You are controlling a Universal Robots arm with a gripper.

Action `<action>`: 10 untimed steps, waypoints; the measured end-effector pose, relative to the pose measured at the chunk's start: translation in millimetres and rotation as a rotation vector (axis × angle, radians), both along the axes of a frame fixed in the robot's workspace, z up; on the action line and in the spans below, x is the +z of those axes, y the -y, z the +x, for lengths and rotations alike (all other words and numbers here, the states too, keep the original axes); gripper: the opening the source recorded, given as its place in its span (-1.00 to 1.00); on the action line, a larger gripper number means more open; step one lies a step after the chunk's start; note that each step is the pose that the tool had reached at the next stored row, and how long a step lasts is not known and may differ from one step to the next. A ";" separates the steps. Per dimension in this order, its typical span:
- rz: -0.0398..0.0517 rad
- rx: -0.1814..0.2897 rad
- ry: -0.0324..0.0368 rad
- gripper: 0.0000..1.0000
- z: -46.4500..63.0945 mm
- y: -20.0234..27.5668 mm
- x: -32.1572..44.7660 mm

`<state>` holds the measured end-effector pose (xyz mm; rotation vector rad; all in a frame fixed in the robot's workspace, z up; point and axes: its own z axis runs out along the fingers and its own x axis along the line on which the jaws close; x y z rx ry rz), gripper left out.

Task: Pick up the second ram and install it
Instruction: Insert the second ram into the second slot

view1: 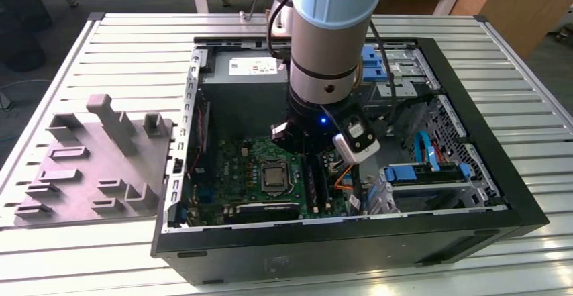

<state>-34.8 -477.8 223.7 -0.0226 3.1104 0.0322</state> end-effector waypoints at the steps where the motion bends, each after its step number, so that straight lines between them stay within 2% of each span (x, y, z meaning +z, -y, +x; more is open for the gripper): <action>1: 0.0003 0.000 0.0001 -0.77 0.0 0.0 0.1; 10: 0.0015 0.000 0.0000 -0.77 0.2 0.0 1.3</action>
